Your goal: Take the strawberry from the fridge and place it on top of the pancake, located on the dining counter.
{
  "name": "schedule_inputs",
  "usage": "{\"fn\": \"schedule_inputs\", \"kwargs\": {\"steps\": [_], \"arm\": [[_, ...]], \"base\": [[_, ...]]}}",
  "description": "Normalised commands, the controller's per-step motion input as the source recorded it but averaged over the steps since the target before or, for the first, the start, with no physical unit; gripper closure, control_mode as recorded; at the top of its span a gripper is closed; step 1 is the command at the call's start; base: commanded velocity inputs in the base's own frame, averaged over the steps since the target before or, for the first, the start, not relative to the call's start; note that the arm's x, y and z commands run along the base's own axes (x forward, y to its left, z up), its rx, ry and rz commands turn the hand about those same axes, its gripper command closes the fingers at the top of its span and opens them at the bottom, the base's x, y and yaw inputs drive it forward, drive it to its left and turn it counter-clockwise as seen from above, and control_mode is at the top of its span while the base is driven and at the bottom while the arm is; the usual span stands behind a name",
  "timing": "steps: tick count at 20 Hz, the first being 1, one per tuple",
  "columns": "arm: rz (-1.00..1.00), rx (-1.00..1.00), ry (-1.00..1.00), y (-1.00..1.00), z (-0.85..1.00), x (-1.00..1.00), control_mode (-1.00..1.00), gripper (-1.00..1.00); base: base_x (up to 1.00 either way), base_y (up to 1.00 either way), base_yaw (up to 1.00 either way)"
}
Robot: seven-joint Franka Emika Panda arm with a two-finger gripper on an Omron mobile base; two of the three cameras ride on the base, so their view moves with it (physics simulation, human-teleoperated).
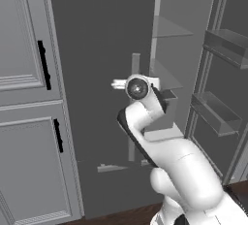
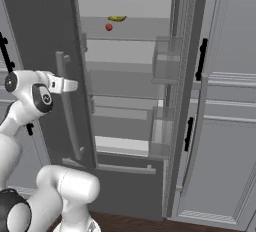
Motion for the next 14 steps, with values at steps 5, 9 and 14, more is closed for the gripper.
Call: {"fn": "schedule_inputs", "kwargs": {"steps": [5,9,14], "arm": [[-0.23,-0.01,0.0,0.6,-0.06,-0.85,-1.0,1.0],[-0.25,0.0,0.0,0.31,0.0,-0.29,-1.0,-1.0],[-0.14,0.0,0.0,0.43,0.0,-0.18,-1.0,-1.0]], "base": [[0.0,0.0,0.0],[0.0,0.0,0.0],[0.0,0.0,0.0]]}}
